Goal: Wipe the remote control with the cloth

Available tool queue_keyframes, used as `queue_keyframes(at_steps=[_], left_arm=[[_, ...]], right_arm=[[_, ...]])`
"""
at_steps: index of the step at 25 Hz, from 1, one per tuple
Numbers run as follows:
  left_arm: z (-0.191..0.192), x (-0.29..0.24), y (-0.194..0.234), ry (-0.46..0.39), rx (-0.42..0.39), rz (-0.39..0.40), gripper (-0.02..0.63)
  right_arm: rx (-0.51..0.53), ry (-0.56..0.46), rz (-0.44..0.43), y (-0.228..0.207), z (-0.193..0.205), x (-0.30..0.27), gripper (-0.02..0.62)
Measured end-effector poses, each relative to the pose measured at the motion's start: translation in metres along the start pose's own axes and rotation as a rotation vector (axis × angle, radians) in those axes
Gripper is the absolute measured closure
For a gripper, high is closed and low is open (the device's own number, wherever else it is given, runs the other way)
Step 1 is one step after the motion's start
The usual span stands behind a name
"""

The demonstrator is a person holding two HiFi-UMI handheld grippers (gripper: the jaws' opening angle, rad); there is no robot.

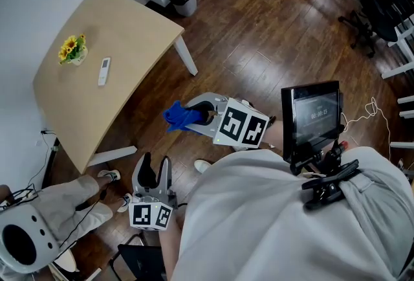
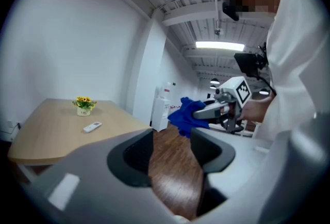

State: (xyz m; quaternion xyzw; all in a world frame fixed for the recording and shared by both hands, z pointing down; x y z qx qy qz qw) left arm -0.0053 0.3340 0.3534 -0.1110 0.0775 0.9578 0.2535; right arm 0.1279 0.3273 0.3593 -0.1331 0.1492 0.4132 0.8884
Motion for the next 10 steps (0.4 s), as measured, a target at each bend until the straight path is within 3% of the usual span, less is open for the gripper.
queue_keyframes(at_steps=[5,10], left_arm=[[-0.001,0.009,-0.003,-0.061,-0.008,0.022,0.359],[0.001,0.011,-0.001,-0.059,-0.014,0.025,0.359]], right_arm=[[0.005,0.007,-0.002,0.008,0.006,-0.004,0.508],[0.008,0.01,0.0,0.012,0.007,-0.008,0.508]])
Point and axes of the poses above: the fingertips, and each gripper's own axes: x backward along the fingers, y to its left, z out of its underside, the point moved 2 cm from there along x, backward along the fingers, and after that the axes turned 4 degrees about -x, right-handed, at the moved point
